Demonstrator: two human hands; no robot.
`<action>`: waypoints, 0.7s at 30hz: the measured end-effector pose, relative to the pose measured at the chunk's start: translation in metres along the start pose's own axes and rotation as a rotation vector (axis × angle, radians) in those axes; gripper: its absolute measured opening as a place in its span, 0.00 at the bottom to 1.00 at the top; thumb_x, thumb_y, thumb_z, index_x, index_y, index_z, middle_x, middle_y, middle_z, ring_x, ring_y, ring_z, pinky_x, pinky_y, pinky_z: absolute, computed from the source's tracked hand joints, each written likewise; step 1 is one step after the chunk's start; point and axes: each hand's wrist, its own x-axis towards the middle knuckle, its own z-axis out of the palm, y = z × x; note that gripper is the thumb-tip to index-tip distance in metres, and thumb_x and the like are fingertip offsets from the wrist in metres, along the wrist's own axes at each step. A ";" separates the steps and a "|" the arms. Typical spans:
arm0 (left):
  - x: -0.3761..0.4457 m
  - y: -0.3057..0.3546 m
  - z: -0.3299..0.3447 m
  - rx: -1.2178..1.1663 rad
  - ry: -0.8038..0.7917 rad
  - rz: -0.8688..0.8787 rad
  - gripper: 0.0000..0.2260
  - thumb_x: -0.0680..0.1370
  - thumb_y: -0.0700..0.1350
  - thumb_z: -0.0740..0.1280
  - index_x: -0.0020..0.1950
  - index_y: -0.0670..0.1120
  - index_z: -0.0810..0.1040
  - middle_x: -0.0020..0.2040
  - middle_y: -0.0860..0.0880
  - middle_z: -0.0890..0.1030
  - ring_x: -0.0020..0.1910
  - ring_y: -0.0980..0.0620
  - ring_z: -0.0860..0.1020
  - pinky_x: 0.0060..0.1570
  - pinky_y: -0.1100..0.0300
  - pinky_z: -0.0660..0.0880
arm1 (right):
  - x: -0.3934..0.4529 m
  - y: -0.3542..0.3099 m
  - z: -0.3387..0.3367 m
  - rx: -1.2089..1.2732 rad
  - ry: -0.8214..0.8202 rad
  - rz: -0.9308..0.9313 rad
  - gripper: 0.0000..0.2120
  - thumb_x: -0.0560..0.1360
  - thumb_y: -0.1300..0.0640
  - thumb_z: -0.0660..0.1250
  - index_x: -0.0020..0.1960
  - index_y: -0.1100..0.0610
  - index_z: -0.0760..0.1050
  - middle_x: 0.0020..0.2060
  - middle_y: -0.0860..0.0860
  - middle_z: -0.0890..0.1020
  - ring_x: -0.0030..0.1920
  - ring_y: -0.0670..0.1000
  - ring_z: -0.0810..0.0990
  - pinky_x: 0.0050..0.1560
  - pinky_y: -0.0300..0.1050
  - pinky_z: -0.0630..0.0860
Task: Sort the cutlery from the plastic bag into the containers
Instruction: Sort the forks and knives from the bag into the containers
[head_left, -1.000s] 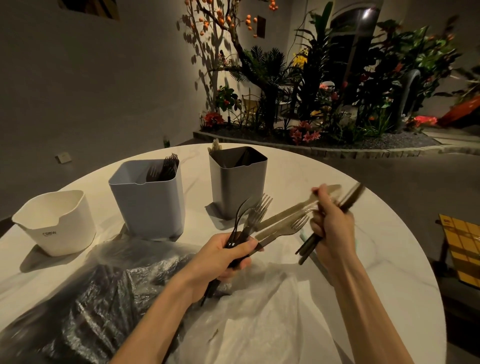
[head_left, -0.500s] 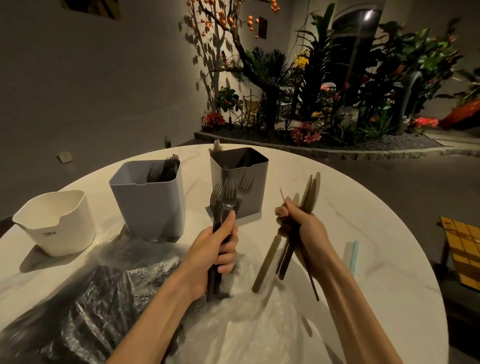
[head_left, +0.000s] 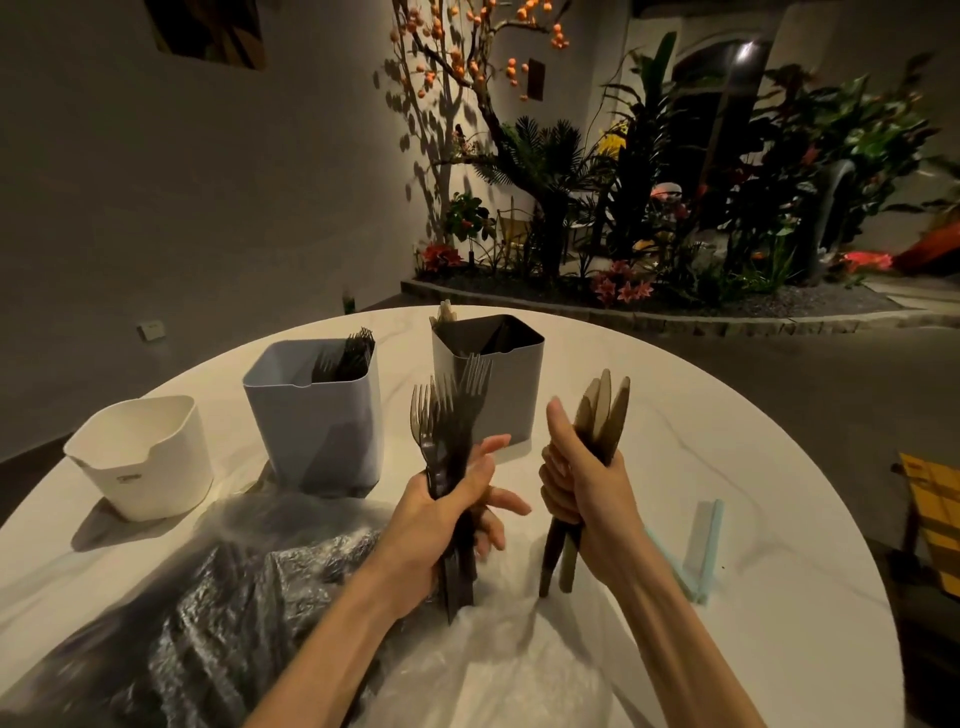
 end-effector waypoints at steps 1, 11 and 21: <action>0.002 -0.003 -0.001 0.001 0.018 0.001 0.11 0.80 0.52 0.66 0.60 0.53 0.83 0.36 0.42 0.81 0.26 0.51 0.73 0.29 0.59 0.73 | 0.001 0.000 0.000 0.028 0.007 0.000 0.26 0.73 0.40 0.69 0.26 0.54 0.64 0.23 0.50 0.64 0.23 0.47 0.61 0.26 0.39 0.60; 0.018 0.031 0.021 0.244 0.184 0.217 0.21 0.77 0.61 0.68 0.28 0.50 0.76 0.24 0.49 0.70 0.24 0.57 0.70 0.37 0.67 0.73 | 0.005 -0.030 0.006 -0.117 -0.018 -0.102 0.24 0.75 0.41 0.70 0.27 0.53 0.69 0.23 0.49 0.66 0.24 0.45 0.63 0.27 0.37 0.63; 0.026 -0.027 0.024 0.218 0.275 0.023 0.20 0.74 0.50 0.76 0.33 0.36 0.77 0.24 0.44 0.72 0.24 0.50 0.71 0.33 0.58 0.73 | -0.002 0.030 -0.014 -0.246 0.107 0.078 0.21 0.76 0.42 0.71 0.33 0.54 0.71 0.25 0.50 0.68 0.26 0.48 0.66 0.28 0.40 0.65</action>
